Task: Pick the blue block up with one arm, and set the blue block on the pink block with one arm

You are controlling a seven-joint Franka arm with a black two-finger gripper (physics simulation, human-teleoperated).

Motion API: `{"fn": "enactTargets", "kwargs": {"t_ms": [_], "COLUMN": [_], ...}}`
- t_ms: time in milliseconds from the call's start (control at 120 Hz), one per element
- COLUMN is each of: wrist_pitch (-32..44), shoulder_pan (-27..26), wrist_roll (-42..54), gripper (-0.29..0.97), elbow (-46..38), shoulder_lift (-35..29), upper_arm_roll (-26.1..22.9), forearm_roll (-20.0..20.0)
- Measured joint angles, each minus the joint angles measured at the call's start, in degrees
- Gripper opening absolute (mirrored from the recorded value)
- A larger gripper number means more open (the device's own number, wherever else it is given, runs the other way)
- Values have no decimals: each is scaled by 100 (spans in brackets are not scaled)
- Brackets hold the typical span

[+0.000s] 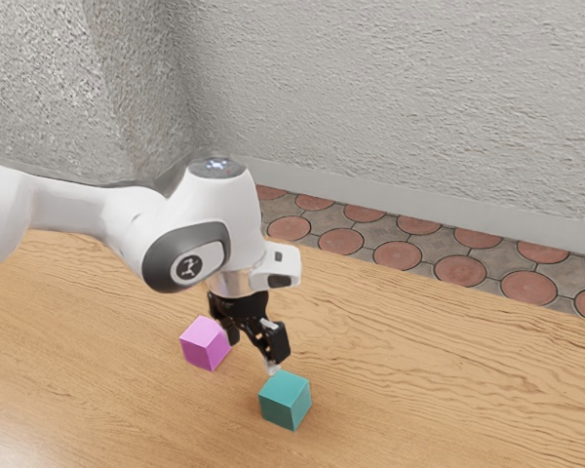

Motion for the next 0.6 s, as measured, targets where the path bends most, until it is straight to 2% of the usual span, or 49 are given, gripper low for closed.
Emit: {"fn": "enactTargets", "kwargs": {"t_ms": [383,600], "wrist_pitch": [452,553], "shoulder_pan": [-352,-47], "wrist_roll": [-269,-364], "gripper": [68,68], "elbow": [0,2], "shoulder_lift": [477,642], "upper_arm_roll": [-143,-121], "forearm_roll": [4,42]}}
